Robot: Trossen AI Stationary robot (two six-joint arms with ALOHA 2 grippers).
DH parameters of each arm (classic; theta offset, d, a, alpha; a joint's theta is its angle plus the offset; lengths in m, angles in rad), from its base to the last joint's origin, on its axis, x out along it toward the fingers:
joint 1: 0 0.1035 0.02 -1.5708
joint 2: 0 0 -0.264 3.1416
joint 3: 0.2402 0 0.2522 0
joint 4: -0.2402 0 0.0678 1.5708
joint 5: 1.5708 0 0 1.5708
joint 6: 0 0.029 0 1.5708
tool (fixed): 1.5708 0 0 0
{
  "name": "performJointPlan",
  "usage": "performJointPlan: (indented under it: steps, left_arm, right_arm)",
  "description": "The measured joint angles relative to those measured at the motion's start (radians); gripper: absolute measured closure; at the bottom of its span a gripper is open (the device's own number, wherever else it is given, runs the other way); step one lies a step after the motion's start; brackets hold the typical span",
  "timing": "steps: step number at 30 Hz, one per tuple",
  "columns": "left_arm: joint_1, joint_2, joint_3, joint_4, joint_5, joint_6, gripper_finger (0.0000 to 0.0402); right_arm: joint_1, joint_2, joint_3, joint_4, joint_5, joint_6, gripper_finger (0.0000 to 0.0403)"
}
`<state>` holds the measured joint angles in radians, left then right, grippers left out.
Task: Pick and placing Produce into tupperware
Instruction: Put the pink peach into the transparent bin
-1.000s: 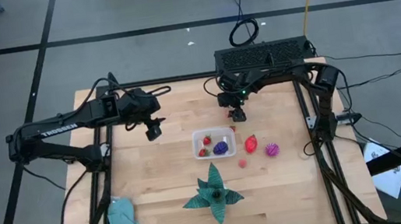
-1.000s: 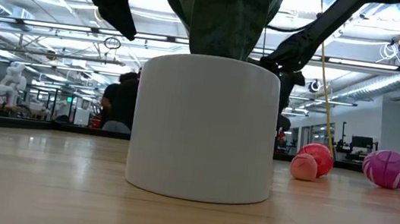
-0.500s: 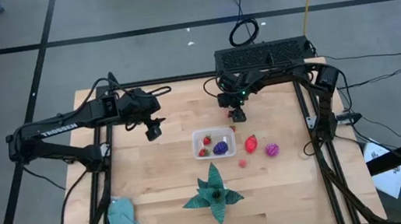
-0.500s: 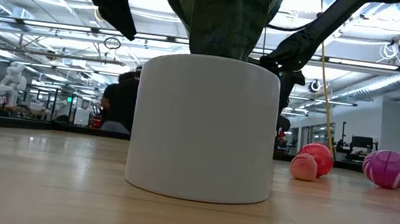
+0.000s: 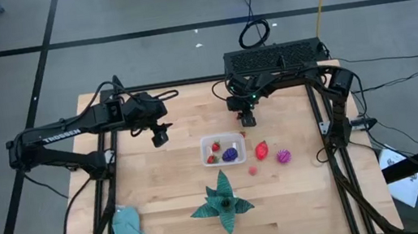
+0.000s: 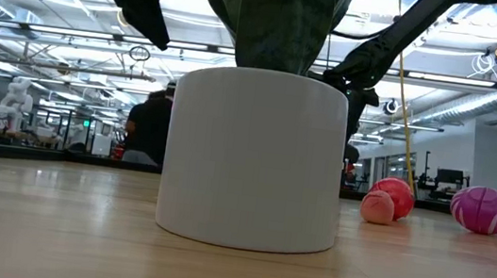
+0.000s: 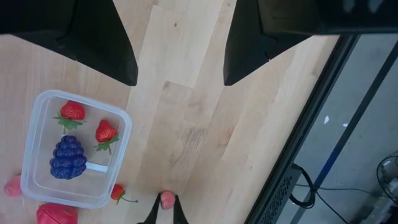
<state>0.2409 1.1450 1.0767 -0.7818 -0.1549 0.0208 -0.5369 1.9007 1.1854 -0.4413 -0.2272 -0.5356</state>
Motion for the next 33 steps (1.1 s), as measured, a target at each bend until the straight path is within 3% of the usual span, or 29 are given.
performJointPlan:
  steps: [8,11,20,33]
  left_arm:
    - [0.0,0.0,0.0,0.0,-0.001,0.0,0.0158]
    - [0.0,0.0,0.0,0.0,-0.001,0.0,0.0158]
    - [-0.001,0.0,0.0,0.001,-0.003,-0.005,0.0158]
    - [0.0,0.0,0.0,0.002,0.022,-0.025,0.0158]
  right_arm:
    - [0.004,-0.014,0.0,-0.019,0.012,0.001,0.0287]
    - [0.013,-0.054,0.0,-0.027,0.071,-0.003,0.0287]
    - [0.063,-0.213,0.0,-0.078,0.073,0.066,0.0288]
    - [0.331,-0.286,0.001,-0.184,0.04,0.228,0.0284]
